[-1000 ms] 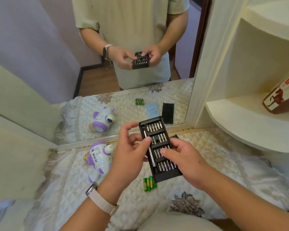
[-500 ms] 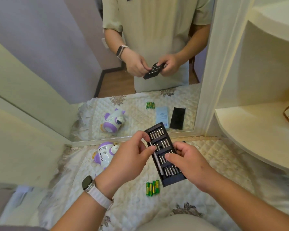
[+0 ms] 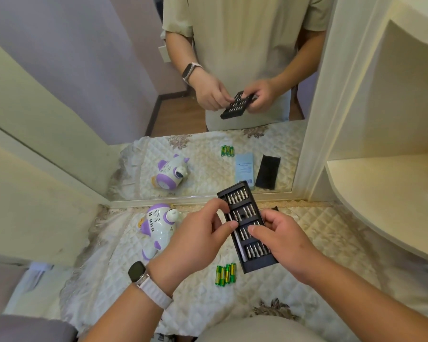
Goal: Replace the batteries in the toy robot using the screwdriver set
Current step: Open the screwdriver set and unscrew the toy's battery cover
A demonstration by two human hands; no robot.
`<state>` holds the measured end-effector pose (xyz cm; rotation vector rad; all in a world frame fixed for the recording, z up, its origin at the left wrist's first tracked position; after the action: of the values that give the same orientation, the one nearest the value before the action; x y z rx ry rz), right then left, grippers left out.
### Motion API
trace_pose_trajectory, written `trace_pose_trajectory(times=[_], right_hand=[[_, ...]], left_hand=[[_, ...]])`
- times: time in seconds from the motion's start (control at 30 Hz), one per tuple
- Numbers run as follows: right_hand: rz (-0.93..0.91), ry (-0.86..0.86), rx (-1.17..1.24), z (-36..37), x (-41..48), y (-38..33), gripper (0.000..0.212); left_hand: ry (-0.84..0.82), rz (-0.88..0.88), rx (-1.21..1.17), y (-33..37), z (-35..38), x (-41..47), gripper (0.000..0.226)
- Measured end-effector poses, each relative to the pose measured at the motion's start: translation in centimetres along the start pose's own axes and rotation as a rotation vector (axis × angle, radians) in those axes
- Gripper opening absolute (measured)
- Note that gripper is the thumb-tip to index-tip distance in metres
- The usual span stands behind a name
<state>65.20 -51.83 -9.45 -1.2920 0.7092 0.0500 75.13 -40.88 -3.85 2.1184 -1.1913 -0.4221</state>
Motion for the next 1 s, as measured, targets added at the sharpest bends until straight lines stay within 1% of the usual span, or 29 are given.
trace_pose_trajectory(times=[0.07,0.13,0.23,0.33,0.43,0.5,0.57,0.67,0.73,0.8,0.9,1.0], right_hand=[[-0.002,-0.001,0.003,0.1,0.0,0.3,0.014],[-0.003,0.016,-0.001,0.2,0.0,0.6,0.015],[0.003,0.050,-0.010,0.4,0.0,1.1,0.011],[0.017,0.083,0.004,1.0,0.2,1.7,0.009],[0.054,0.106,0.032,2.1,0.6,2.4,0.007],[0.075,0.101,0.009,3.3,0.8,3.0,0.006],[0.100,0.102,-0.022,4.5,1.3,3.8,0.006],[0.140,0.126,-0.094,5.9,2.9,5.0,0.006],[0.182,0.153,-0.179,6.8,4.6,6.3,0.011],[0.231,0.197,-0.251,7.5,6.2,7.8,0.016],[0.304,0.282,-0.303,8.0,8.8,9.8,0.015],[0.359,0.341,-0.383,8.4,11.1,10.8,0.020]], left_hand=[[0.027,-0.056,-0.106,-0.5,0.2,-0.1,0.019],[0.090,-0.095,-0.220,-0.7,0.2,-0.4,0.021],[0.206,-0.122,-0.340,-1.1,0.0,-1.2,0.023],[0.286,-0.149,-0.457,-1.8,-0.1,-2.2,0.023],[0.352,-0.244,-0.625,-3.2,0.2,-3.6,0.023],[0.368,-0.326,-0.693,-4.5,0.5,-4.7,0.019],[0.371,-0.381,-0.709,-5.9,0.5,-5.6,0.010],[0.426,-0.417,-0.713,-8.1,-1.1,-6.5,0.009],[0.439,-0.425,-0.721,-9.9,-2.4,-6.8,0.007],[0.409,-0.437,-0.728,-11.7,-3.4,-7.0,0.005],[0.348,-0.449,-0.737,-14.2,-4.6,-7.0,0.006],[0.340,-0.468,-0.773,-17.1,-5.9,-6.6,0.006]])
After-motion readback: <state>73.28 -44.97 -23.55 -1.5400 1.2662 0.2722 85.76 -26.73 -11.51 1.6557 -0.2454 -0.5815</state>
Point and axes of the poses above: each hand's wrist, its own x-axis towards the middle knuckle, its own z-axis out of the palm, y = z × x, the point moved 10 cm from there along x, towards the middle knuckle, and after that the axes turned 12 degrees about z, right-handed, at the moved point
